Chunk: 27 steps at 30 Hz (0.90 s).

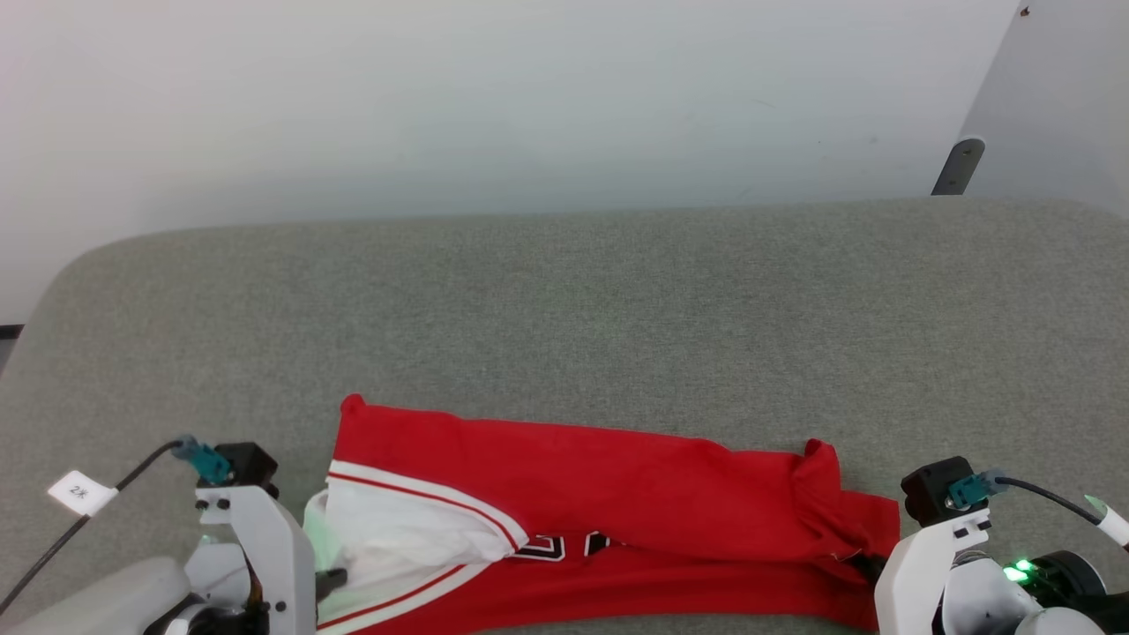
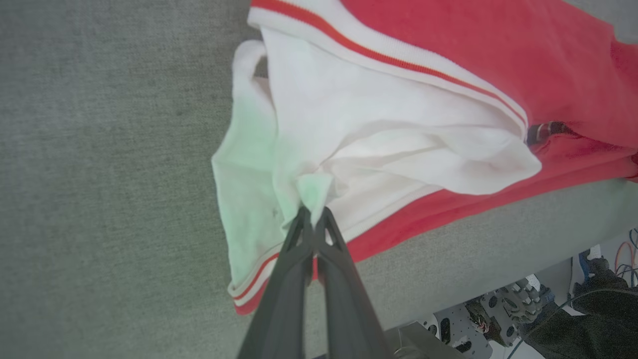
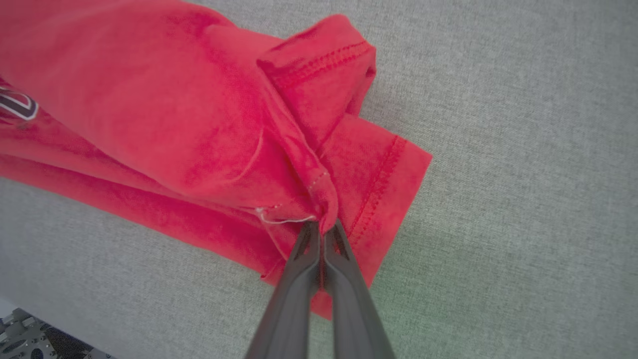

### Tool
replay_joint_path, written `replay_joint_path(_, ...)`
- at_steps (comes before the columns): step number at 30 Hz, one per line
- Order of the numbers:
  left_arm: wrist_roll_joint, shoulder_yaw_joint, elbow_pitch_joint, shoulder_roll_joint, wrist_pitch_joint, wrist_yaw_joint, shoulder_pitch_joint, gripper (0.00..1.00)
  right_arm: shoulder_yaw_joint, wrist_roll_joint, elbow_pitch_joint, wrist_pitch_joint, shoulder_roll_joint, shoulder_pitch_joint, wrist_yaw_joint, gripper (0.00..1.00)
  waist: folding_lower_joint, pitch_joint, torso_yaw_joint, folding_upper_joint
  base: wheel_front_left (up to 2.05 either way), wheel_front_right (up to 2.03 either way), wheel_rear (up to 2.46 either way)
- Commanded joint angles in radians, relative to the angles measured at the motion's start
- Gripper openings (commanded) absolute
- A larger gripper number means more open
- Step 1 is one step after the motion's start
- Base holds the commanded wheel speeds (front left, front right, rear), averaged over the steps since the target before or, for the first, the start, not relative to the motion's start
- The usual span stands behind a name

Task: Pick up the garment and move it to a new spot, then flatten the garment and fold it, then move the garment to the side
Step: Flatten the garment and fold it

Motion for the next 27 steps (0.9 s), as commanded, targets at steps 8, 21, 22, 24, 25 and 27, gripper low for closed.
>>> replay_joint_path(8,0.03,0.003,0.02,-0.017,-0.035,-0.007,0.006,1.0,0.009,-0.004,0.006,0.007,0.022,-0.01,-0.001,1.0,0.0,-0.023,-0.002,0.0,0.0,0.0,0.0)
replay_joint_path(21,0.107,0.044,-0.056,0.035,-0.245,-0.012,0.047,1.0,-0.047,0.022,-0.057,0.01,0.056,0.0,-0.001,1.0,0.0,-0.087,-0.008,0.0,0.0,0.0,0.0)
replay_joint_path(22,0.114,0.052,-0.06,0.039,-0.284,-0.011,0.056,1.0,-0.059,0.022,-0.061,0.003,0.062,0.005,-0.001,1.0,0.0,-0.091,-0.009,0.0,0.0,0.0,0.0)
replay_joint_path(24,0.139,0.067,-0.069,0.047,-0.365,-0.009,0.077,1.0,-0.095,0.02,-0.063,-0.013,0.072,0.012,-0.001,1.0,0.0,-0.098,-0.01,0.0,0.0,0.0,0.0)
replay_joint_path(25,0.142,0.077,-0.073,0.049,-0.41,-0.007,0.089,1.0,-0.114,0.018,-0.061,-0.018,0.078,0.014,-0.001,1.0,0.0,-0.101,-0.01,0.0,0.0,0.0,0.0)
replay_joint_path(27,0.148,0.095,-0.076,0.053,-0.495,-0.001,0.122,1.0,-0.147,0.014,-0.056,-0.018,0.086,0.023,-0.001,1.0,0.0,-0.108,-0.009,0.0,0.0,0.0,0.0)
